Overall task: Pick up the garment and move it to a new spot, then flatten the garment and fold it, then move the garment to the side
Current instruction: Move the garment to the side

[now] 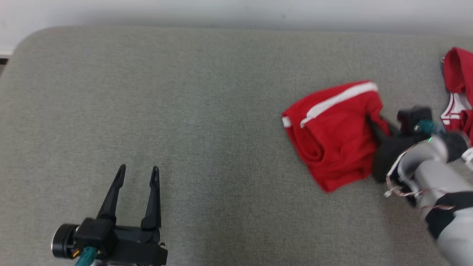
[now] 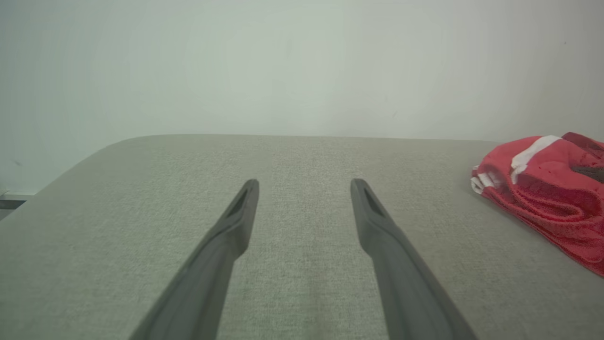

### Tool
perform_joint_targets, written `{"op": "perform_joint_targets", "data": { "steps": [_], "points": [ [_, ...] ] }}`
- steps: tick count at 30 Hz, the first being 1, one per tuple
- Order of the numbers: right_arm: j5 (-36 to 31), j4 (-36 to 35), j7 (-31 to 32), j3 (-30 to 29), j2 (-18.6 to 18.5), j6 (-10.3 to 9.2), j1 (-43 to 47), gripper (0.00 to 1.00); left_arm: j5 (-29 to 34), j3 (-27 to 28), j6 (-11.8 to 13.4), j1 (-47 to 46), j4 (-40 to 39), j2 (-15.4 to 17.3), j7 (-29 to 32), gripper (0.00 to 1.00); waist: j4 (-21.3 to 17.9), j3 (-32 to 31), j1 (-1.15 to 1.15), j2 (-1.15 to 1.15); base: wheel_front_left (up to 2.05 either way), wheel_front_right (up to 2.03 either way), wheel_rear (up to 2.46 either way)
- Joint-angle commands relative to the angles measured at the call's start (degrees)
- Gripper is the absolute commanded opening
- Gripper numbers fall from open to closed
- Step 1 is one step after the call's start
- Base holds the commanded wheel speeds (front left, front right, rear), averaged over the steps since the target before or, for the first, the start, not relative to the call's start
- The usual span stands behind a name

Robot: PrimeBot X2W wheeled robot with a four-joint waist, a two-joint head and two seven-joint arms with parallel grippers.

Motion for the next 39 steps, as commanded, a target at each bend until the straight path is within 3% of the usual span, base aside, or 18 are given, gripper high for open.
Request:
{"op": "perform_joint_targets", "data": {
  "steps": [1, 10, 17, 24, 39],
  "points": [
    [0.4, -1.0, 0.2, 0.6, -1.7, -0.18, -1.6, 0.00, 0.0, -0.1, -0.1, -1.4, -0.4, 0.0, -0.2, 1.00, -3.3, 4.6, 0.00, -0.01, 0.00, 0.00, 0.00],
    [3.9, -8.7, 3.4, 6.2, -14.6, -0.19, -13.0, 0.00, 2.2, -0.6, -0.3, -7.3, -3.1, 0.9, -0.2, 1.00, -9.2, 14.1, 0.00, -0.01, 0.00, 0.00, 0.00],
    [6.3, -10.6, 4.8, 6.8, -21.6, -0.19, -18.2, 0.00, 3.3, -0.5, -0.3, -8.5, -5.6, 2.8, -0.2, 1.00, -12.8, 17.3, 0.00, -0.01, 0.00, 0.00, 0.00],
    [6.4, -8.9, 5.2, 6.4, -25.9, -0.19, -21.6, 0.00, 4.0, -0.4, -0.3, -7.6, -8.2, 4.2, -0.2, 1.00, -14.6, 18.9, 0.00, -0.01, 0.00, 0.00, 0.00],
    [3.3, 0.1, 4.7, 6.8, -27.0, -0.19, -28.9, 0.00, 5.0, -0.8, -0.3, -7.1, -11.1, 5.6, -0.2, 1.00, -14.7, 21.5, 0.00, -0.01, 0.00, 0.00, 0.00]
  ]
}}
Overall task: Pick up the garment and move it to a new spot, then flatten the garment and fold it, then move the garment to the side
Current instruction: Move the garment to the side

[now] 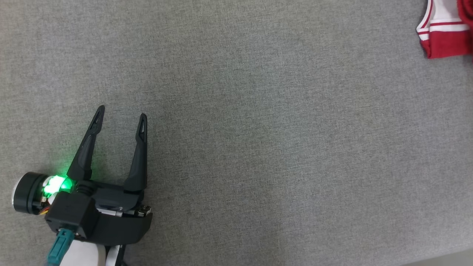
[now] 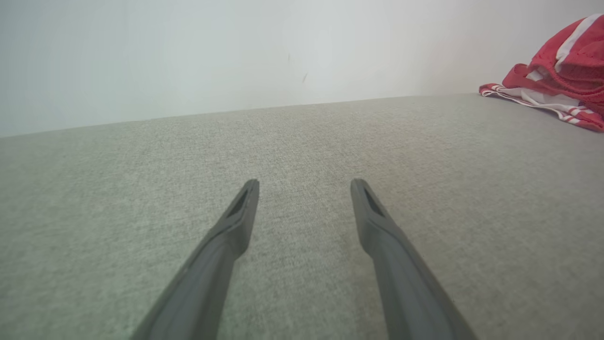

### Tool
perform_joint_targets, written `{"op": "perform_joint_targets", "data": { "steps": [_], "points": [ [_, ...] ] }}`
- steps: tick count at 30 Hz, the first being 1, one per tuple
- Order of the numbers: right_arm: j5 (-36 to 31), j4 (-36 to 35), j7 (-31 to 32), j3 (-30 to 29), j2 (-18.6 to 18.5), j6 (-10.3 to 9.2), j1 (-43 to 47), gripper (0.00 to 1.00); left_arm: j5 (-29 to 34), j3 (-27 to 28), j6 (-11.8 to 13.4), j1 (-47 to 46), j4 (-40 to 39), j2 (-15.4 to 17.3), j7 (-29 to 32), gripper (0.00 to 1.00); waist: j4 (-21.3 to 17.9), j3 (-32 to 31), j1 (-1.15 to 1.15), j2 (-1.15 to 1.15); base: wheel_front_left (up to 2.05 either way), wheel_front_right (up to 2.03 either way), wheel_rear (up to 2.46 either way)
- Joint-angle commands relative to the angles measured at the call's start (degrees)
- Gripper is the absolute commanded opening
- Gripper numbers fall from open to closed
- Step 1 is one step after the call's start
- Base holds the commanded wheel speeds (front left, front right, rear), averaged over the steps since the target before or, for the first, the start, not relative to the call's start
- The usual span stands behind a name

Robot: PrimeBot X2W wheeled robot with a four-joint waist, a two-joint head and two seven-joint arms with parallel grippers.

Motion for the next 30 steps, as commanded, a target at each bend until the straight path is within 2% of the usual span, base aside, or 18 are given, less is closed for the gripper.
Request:
{"op": "perform_joint_targets", "data": {
  "steps": [1, 2, 3, 4, 10, 17, 25, 30],
  "points": [
    [-0.1, 1.3, 0.0, -0.1, 0.3, -0.19, -0.9, 0.00, 0.2, 0.2, 0.0, 0.6, 0.3, 0.5, -0.2, 1.00, 0.2, 0.2, 0.00, -0.01, 0.00, 0.00, 0.00],
    [-0.4, 2.2, 0.3, -0.1, 0.4, -0.19, -1.1, 0.13, 0.1, 0.3, 0.0, 0.6, 0.5, 0.4, -0.2, 1.00, 0.3, 0.2, 0.00, -0.01, 0.00, 0.00, 0.00],
    [-0.8, 3.0, 0.3, 0.0, 0.5, -0.19, -1.4, 0.67, 0.0, 0.4, 0.0, 0.5, 0.5, 0.4, -0.2, 1.00, 0.3, 0.3, 0.00, -0.01, 0.00, 0.00, 0.00],
    [-1.0, 3.6, 0.1, 0.2, 0.7, -0.19, -1.9, 1.00, -0.1, 0.4, 0.0, 0.4, 0.6, 0.3, -0.2, 1.00, 0.4, 0.3, 0.00, -0.01, 0.00, 0.00, 0.00],
    [-1.5, 6.3, -3.3, -0.7, 2.7, -0.19, -3.2, 1.00, -0.8, 0.8, 0.2, 0.7, 1.4, -0.2, -0.2, 1.00, 0.7, -1.1, 0.00, -0.01, 0.00, 0.00, 0.00],
    [-0.8, 5.2, -11.2, -1.5, 6.9, -0.19, -1.1, 1.00, -2.2, 1.7, 0.6, 2.9, 3.5, -1.7, -0.2, 1.00, 2.4, -7.8, 0.00, -0.01, 0.00, 0.00, 0.00],
    [1.5, -1.7, -15.3, -3.2, 12.8, -0.19, 7.2, 1.00, -3.7, 3.5, 1.3, 7.5, 5.3, -3.4, -0.2, 1.00, 5.0, -16.9, 0.00, -0.01, 0.00, 0.00, 0.00],
    [1.0, -7.2, -15.7, -7.4, 15.7, -0.19, 15.2, 1.00, -4.2, 4.4, 1.4, 10.1, 6.1, -4.0, -0.2, 1.00, 6.8, -21.5, 0.00, -0.01, 0.00, 0.00, 0.00]
  ]
}}
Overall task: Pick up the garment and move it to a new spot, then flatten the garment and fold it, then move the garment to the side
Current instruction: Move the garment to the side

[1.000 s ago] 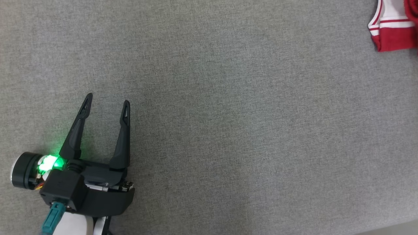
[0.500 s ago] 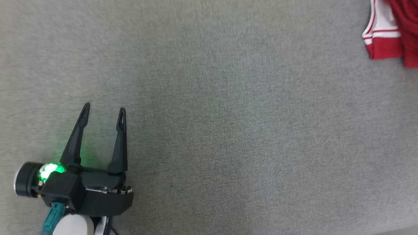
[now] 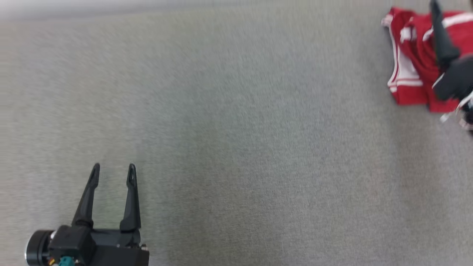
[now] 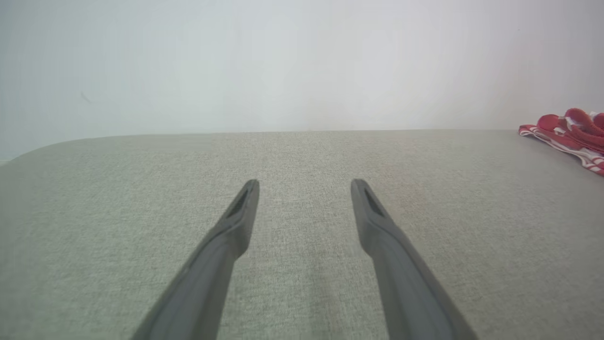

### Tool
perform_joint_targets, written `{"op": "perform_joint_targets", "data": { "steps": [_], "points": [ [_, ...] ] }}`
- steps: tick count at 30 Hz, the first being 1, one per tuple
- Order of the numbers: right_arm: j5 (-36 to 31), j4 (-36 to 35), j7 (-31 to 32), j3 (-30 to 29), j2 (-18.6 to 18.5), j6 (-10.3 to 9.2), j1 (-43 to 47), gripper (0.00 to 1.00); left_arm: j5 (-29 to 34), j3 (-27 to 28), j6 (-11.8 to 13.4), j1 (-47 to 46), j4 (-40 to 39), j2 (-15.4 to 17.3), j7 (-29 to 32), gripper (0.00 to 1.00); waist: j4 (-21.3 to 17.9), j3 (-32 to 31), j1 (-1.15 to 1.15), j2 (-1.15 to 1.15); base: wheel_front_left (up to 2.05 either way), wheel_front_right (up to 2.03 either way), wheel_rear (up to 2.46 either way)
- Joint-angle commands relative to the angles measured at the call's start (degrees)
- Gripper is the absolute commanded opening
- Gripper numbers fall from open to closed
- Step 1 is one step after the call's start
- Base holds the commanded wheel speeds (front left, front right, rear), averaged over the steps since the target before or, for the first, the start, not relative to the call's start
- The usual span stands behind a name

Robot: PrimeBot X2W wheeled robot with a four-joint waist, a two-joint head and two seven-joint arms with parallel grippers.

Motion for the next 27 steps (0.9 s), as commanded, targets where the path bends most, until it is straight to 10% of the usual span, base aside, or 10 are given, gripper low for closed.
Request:
{"op": "perform_joint_targets", "data": {
  "steps": [1, 27],
  "points": [
    [-0.4, -0.7, -0.2, -0.8, 0.2, -0.19, 1.9, 1.00, -0.2, 0.0, 0.0, 0.9, 0.2, -0.2, -0.2, 1.00, 3.0, -5.1, 0.01, 0.01, 0.00, 0.00, 0.00],
    [-9.6, -27.5, -0.1, -18.6, 15.9, -0.18, 46.2, 1.00, -0.6, 3.7, -0.2, 6.4, 4.6, -1.1, -0.2, 1.00, 6.0, -16.8, 0.01, 0.01, 0.00, 0.00, 0.00]
  ]
}}
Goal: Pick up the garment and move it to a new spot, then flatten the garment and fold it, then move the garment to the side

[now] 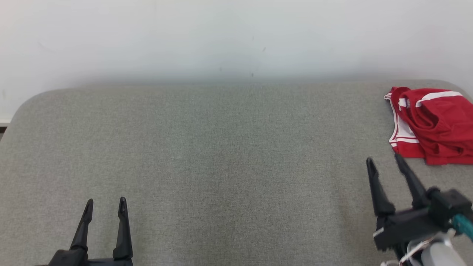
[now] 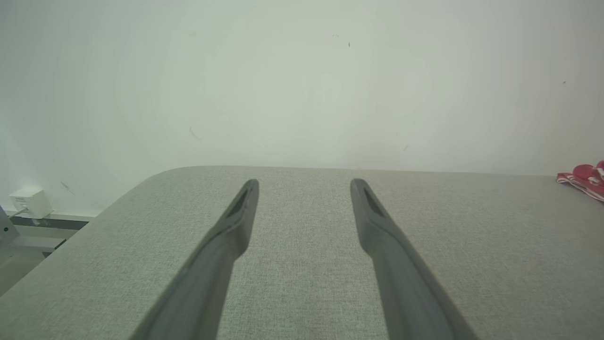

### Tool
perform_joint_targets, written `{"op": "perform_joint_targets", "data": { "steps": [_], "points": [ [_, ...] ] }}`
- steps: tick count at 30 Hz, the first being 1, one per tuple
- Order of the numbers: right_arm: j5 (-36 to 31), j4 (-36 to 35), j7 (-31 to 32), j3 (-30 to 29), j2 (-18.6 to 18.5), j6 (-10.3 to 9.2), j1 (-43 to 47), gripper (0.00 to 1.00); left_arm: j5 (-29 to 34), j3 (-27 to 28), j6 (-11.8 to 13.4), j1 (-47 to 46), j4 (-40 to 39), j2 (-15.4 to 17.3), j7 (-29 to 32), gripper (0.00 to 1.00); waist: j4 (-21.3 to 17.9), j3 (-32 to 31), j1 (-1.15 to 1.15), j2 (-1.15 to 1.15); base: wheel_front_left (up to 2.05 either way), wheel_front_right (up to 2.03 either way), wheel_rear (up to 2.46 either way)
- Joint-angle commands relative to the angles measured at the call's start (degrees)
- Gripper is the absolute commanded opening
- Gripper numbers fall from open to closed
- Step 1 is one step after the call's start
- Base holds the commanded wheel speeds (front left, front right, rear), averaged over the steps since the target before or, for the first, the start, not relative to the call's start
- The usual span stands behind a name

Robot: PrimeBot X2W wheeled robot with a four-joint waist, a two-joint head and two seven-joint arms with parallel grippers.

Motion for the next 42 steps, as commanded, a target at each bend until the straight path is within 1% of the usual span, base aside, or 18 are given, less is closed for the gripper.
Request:
{"op": "perform_joint_targets", "data": {
  "steps": [1, 14, 17, 22, 29, 40, 41, 42],
  "points": [
    [-0.6, -0.5, 0.0, -0.6, 0.8, -0.17, 1.5, 1.00, -0.2, 0.1, -0.2, 1.1, 0.2, -0.2, -0.2, 1.00, 0.0, -0.6, 0.01, 0.00, 0.00, 0.00, 0.00],
    [-2.5, -6.0, 0.1, -5.8, 8.3, -0.17, 12.3, 1.00, -0.6, -0.3, -0.4, 2.4, 1.9, -0.4, -0.2, 1.00, 0.0, -2.3, 0.01, 0.00, 0.00, 0.00, 0.00],
    [-3.2, -6.4, 0.2, -6.2, 8.8, -0.17, 13.2, 1.00, -0.8, -0.3, -0.3, 2.4, 2.2, -0.4, -0.2, 1.00, -0.1, -2.5, 0.01, 0.00, 0.00, 0.00, 0.00],
    [-4.3, -6.1, 0.6, -7.0, 9.5, -0.17, 13.7, 1.00, -0.5, 0.1, 0.6, 2.9, 3.1, -0.4, -0.2, 1.00, -0.6, -3.0, 0.01, 0.00, 0.00, 0.00, 0.00],
    [-4.9, -5.4, 0.7, -6.6, 9.6, -0.17, 13.1, 1.00, -0.3, -0.4, 1.3, 3.3, 3.8, -0.5, -0.2, 1.00, -0.7, -3.5, 0.01, 0.00, 0.00, 0.00, 0.00],
    [-4.6, -4.8, 0.5, -6.0, 9.6, -0.17, 12.9, 1.00, -0.1, -1.0, 1.2, 3.2, 4.5, -0.5, -0.2, 1.00, -0.6, -3.5, 0.01, 0.00, 0.00, 0.00, 0.00],
    [-4.5, -4.8, 0.7, -6.0, 9.6, 0.00, 13.3, 0.00, 0.0, -1.0, 1.1, 2.9, 4.4, -0.4, 0.0, 0.00, -0.6, -3.5, 0.01, 0.00, 0.00, 0.00, 0.00],
    [-4.4, -4.6, 0.7, -6.0, 9.6, 0.01, 13.4, 0.00, -0.1, -1.0, 1.0, 2.8, 4.7, -0.4, 0.0, 0.00, -0.6, -3.4, 0.02, 0.00, 0.00, 0.00, 0.00]
  ]
}}
